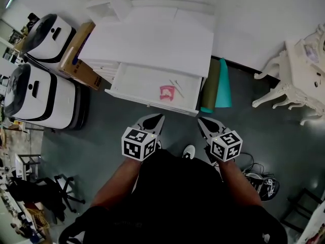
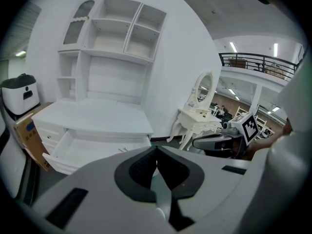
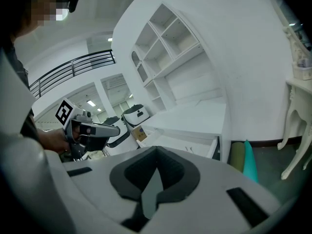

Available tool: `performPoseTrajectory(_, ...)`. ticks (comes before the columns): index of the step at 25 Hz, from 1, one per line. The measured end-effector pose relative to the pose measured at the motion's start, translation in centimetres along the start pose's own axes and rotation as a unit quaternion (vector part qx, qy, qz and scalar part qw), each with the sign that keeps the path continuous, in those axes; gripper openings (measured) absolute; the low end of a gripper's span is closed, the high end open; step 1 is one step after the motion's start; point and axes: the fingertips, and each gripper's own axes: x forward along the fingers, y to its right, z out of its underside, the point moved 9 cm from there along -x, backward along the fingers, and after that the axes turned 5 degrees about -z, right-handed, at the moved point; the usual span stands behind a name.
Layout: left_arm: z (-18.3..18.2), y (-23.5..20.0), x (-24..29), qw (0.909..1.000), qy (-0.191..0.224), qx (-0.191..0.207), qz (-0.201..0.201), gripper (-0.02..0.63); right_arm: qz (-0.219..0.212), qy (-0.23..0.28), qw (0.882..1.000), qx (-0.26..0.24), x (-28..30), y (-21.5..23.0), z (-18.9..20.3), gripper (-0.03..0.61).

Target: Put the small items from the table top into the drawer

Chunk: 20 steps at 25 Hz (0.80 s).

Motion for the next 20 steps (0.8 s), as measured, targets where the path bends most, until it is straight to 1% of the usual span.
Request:
performPoseTrajectory(7, -0.5, -2.1, -0.5, 0.9997, 0.001, 0.009, 0.022, 0.011, 0.02, 0.005, 1.0, 0.008, 1.3, -1.6, -0.5, 0.028)
performPoseTrajectory(11, -0.8, -3.8, -1.0, 0.9993, -0.001, 0.017, 0.034, 0.011, 0.036, 0.008, 0.999, 0.015, 2.5, -2.7, -0.7, 0.028)
performPoseTrajectory(16, -1.1, -6.0, -1.1, 0.9988, -0.001, 0.018, 0.045, 0.011, 0.056, 0.006, 0.998, 0.02, 4.1, -3.6, -0.8, 0.028)
performPoseTrajectory(20, -1.3, -6.7, -0.9, 0.9978, -0.002, 0.024, 0.061, 0.011, 0.072, 0.004, 0.997, 0.024, 4.8, -4.0, -0.7, 0.028)
